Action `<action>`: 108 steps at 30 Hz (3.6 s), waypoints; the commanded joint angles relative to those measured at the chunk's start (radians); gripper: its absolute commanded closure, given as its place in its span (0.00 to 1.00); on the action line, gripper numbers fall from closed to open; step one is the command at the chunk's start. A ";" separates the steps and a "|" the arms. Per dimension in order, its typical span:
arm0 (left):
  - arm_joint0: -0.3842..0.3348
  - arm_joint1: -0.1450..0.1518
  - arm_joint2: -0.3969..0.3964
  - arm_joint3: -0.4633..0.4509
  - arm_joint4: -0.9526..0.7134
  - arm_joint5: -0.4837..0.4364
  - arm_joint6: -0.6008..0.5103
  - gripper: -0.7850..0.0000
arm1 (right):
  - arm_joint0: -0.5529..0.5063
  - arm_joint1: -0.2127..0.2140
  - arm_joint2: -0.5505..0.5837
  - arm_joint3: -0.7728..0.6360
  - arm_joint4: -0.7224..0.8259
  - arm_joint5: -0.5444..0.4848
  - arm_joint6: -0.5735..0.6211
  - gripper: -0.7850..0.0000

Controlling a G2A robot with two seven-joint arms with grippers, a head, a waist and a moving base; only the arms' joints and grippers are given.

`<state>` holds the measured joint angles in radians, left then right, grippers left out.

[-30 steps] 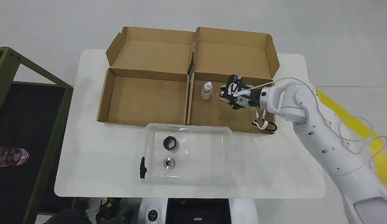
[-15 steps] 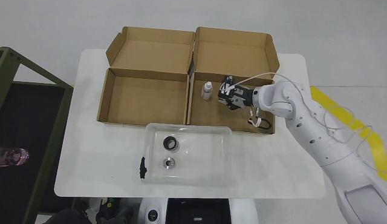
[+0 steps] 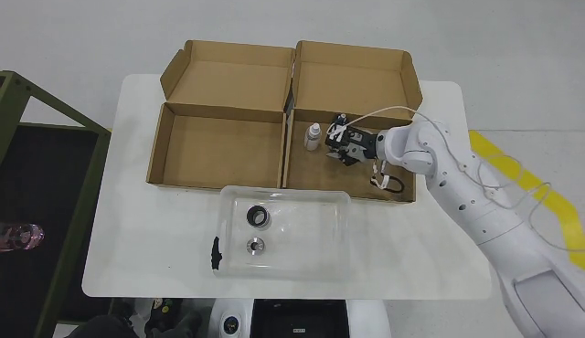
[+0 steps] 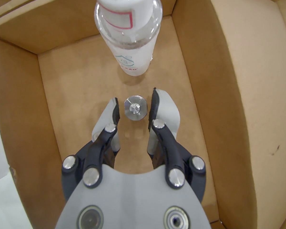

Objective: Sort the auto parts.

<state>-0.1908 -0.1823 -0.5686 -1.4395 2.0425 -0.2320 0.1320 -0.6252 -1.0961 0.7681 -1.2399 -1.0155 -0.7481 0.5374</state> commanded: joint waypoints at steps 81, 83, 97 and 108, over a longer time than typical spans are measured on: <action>0.000 0.000 0.000 0.000 0.000 0.000 0.000 0.00 | -0.092 -0.100 -0.261 -0.415 -0.216 -0.024 -0.055 0.25; 0.000 0.000 0.000 0.000 0.000 0.000 0.000 0.00 | -0.090 -0.106 -0.269 -0.403 -0.226 -0.022 -0.053 0.28; 0.000 0.000 0.000 0.000 0.000 0.000 0.000 0.00 | -0.087 -0.142 -0.291 -0.340 -0.270 -0.005 -0.054 0.40; 0.000 0.000 0.000 0.000 0.000 0.000 0.000 0.00 | -0.091 -0.163 -0.296 -0.302 -0.287 -0.013 -0.052 0.45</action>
<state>-0.1908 -0.1823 -0.5686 -1.4395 2.0425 -0.2320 0.1320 -0.7155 -1.2570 0.4730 -1.5457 -1.3009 -0.7599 0.4852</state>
